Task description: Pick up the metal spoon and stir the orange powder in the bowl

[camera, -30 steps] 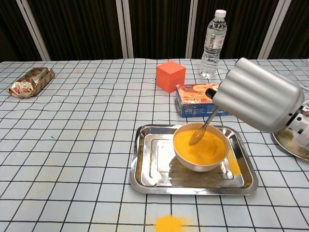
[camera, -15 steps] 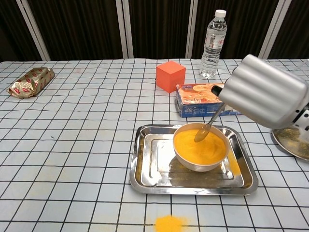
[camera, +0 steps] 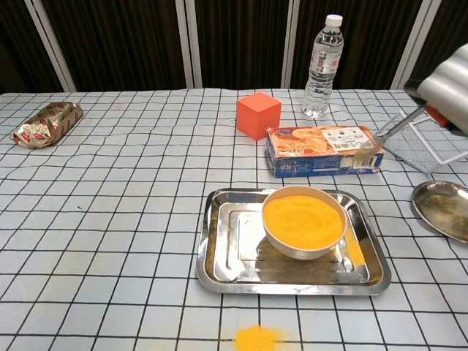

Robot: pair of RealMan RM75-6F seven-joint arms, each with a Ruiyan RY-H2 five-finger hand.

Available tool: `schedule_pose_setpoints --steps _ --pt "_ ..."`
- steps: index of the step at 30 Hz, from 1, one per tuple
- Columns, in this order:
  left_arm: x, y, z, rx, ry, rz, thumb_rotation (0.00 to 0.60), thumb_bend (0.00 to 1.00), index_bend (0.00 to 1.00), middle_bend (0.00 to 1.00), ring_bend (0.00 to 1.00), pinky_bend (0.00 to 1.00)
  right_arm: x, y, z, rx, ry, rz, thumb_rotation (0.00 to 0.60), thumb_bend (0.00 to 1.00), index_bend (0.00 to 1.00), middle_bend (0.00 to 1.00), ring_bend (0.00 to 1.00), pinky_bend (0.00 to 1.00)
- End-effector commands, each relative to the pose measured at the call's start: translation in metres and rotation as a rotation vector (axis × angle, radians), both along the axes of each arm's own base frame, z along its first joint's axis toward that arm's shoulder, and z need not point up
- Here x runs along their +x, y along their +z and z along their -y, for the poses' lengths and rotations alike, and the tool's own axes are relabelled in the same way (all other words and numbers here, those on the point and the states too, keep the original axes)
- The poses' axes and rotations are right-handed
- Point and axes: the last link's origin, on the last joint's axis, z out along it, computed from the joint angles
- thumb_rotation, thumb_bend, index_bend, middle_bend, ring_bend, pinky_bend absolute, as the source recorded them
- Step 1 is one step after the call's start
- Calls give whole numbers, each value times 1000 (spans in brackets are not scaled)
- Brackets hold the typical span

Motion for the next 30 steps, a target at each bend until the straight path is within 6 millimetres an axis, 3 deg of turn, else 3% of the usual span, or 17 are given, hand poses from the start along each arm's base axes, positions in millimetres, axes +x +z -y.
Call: schedule_pose_setpoints --steps 1,7,13,21,30 --pt "0 0 0 -1 -2 -2 600 0 0 0 0 0 -29 7 -4 -4 -76 -7 600 744 833 1000 1000 974" --pt "1 -1 1 -1 -4 -6 600 0 0 0 0 0 -63 -7 -16 30 -176 5 600 743 833 1000 1000 974" --pt "0 -1 1 2 1 -5 600 0 0 0 0 0 -82 -19 -20 46 -240 -3 600 744 833 1000 1000 974" --pt "0 0 0 1 1 -4 600 0 0 0 0 0 -99 -30 -23 36 -310 -26 600 743 832 1000 1000 974" --pt "0 0 0 2 1 -3 600 0 0 0 0 0 -115 -26 -22 -8 -373 -44 600 744 773 1000 1000 956"
